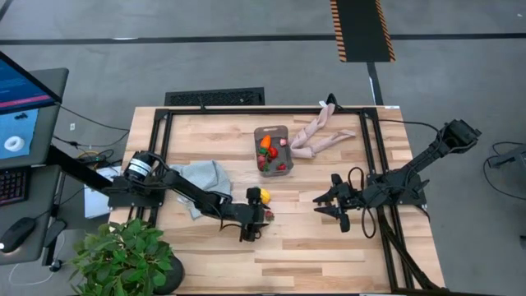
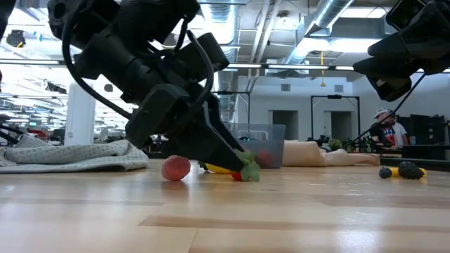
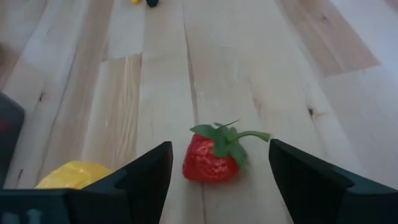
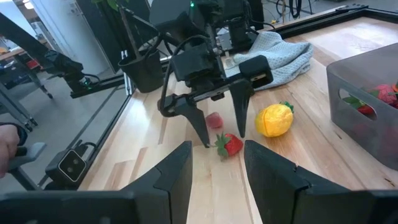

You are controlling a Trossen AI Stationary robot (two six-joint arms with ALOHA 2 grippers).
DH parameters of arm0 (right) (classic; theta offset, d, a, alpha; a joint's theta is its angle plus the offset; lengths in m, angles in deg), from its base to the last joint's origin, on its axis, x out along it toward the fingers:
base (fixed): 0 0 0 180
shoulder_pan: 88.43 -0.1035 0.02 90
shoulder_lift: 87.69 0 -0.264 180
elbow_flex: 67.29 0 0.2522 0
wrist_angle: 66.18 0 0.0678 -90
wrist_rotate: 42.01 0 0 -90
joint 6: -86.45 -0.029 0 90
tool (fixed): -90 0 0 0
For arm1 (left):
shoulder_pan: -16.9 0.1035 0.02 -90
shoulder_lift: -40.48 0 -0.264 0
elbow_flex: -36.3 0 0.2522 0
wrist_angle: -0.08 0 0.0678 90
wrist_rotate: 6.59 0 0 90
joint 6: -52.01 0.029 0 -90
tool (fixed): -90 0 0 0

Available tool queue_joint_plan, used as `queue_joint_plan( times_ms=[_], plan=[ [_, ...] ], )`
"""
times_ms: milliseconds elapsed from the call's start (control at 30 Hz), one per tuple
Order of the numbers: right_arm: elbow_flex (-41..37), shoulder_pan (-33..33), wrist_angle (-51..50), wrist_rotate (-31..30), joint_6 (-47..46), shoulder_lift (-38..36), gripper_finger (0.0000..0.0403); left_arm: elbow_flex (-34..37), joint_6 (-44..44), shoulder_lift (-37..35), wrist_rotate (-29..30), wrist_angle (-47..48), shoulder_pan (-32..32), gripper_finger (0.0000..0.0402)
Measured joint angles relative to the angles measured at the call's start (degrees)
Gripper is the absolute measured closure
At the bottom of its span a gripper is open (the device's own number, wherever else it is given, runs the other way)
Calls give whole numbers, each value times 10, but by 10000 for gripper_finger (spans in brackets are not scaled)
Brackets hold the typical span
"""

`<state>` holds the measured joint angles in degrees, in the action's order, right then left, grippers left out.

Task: Pick and placing Produce into tupperware
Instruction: Put the red strawberry into the black bin

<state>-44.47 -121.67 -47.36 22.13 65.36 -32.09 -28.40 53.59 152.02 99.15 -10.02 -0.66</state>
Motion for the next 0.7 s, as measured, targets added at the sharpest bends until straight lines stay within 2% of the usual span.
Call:
queue_joint_plan(
  times_ms=[533,700],
  plan=[
    [0,0,0,0,0,0,235,-1,-17,2,-95,6,43,143],
    [0,0,0,0,0,0,235,-1,-23,2,-122,7,50,164]
  ],
)
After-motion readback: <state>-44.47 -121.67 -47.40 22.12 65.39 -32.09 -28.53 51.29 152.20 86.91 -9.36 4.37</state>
